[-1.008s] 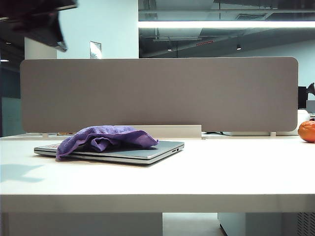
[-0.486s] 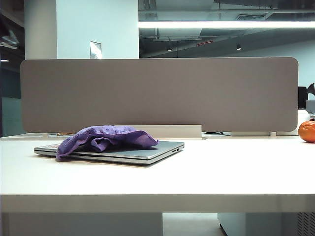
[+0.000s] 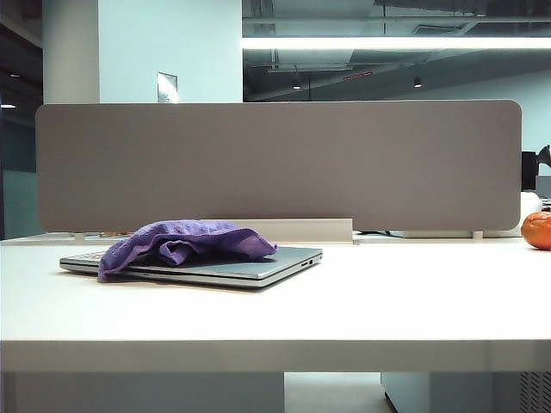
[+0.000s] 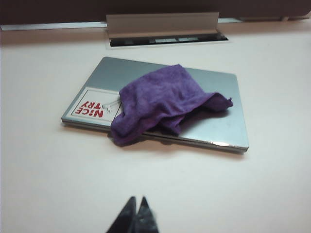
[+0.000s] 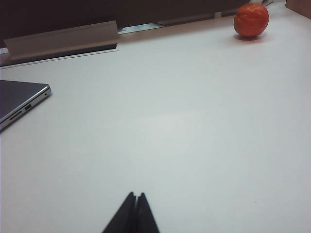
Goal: Pick up the purple rag and put it over the laptop.
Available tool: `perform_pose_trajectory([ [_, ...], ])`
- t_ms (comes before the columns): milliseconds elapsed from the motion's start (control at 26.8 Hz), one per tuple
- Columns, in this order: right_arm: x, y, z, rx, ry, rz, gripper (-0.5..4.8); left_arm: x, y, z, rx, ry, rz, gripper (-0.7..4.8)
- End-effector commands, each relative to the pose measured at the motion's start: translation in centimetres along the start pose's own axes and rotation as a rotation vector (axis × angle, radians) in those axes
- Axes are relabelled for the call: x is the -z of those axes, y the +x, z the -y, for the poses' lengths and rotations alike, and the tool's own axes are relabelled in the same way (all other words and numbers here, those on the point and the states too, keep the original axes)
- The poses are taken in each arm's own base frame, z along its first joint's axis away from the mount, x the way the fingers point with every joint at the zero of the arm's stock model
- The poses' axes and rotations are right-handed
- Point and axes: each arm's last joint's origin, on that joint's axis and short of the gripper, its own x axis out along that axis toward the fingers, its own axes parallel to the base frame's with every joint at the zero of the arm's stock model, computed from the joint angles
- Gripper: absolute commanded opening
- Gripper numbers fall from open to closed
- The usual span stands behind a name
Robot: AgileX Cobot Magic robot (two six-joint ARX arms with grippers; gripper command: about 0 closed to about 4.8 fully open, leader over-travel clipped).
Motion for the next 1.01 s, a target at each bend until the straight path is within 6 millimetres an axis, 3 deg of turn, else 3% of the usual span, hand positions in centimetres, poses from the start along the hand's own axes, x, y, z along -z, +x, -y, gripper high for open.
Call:
perform_pose_trajectory([
  [37, 0.0, 0.0, 0.0, 0.000, -0.001, 0.007, 0.22, -0.1, -0.1, 0.0, -0.002, 0.060, 0.008, -0.06],
  [411, 0.0, 0.0, 0.0, 0.000, -0.001, 0.008, 0.22, 0.3, 0.4, -0.1, -0.017, 0.105, 0.052, -0.06],
  [747, 0.0, 0.0, 0.0, -0.001, -0.001, 0.008, 0.22, 3.8, 1.6, -2.0, -0.161, 0.065, 0.187, -0.06],
  [1008, 0.0, 0.0, 0.0, -0.001, -0.001, 0.008, 0.22, 6.4, 1.3, -3.7, -0.303, 0.000, 0.333, -0.06],
])
